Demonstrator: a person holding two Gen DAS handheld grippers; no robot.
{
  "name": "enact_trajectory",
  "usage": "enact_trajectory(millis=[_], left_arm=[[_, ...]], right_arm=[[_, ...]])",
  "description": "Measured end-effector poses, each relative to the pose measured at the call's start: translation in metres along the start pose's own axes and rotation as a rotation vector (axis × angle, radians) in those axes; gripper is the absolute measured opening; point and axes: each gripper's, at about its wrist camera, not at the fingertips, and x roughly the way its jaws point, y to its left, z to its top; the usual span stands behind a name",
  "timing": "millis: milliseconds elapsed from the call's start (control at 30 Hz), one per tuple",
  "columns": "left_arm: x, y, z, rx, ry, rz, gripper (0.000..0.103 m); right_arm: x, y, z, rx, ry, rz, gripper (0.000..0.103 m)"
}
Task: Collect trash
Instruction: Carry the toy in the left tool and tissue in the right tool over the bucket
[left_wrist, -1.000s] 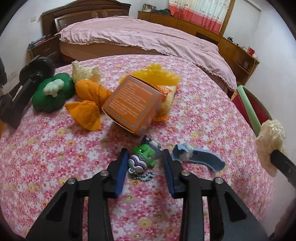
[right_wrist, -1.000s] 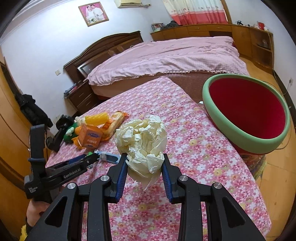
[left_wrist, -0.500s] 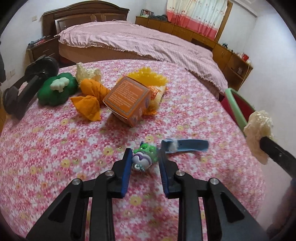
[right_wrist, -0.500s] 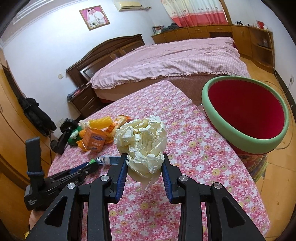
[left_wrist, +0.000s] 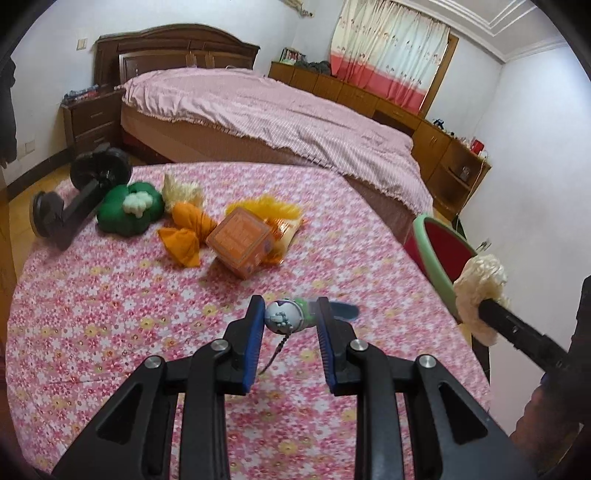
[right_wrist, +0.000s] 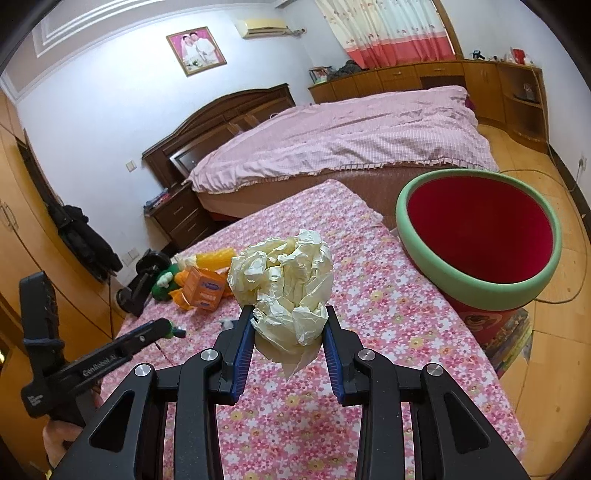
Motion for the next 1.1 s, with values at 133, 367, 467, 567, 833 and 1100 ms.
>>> enact_trajectory(millis=[133, 367, 467, 567, 833, 1100], left_arm=[[-0.004, -0.017, 0.007, 0.013, -0.021, -0.01, 0.028], [0.004, -0.054, 0.022, 0.042, -0.024, -0.066, 0.028], [0.011, -0.071, 0.027, 0.063, -0.018, -0.087, 0.028], [0.021, -0.09, 0.034, 0.083, -0.009, -0.116, 0.028], [0.058, -0.145, 0.052, 0.144, 0.016, -0.178, 0.028], [0.099, -0.196, 0.062, 0.191, 0.039, -0.239, 0.028]], right_arm=[[-0.009, -0.007, 0.002, 0.004, -0.014, -0.002, 0.036], [-0.02, -0.033, 0.011, 0.039, -0.043, -0.019, 0.036], [-0.026, -0.047, 0.016, 0.06, -0.058, -0.034, 0.036], [-0.031, -0.062, 0.022, 0.083, -0.072, -0.049, 0.036], [-0.037, -0.107, 0.037, 0.138, -0.097, -0.103, 0.036], [-0.032, -0.154, 0.047, 0.204, -0.091, -0.134, 0.036]])
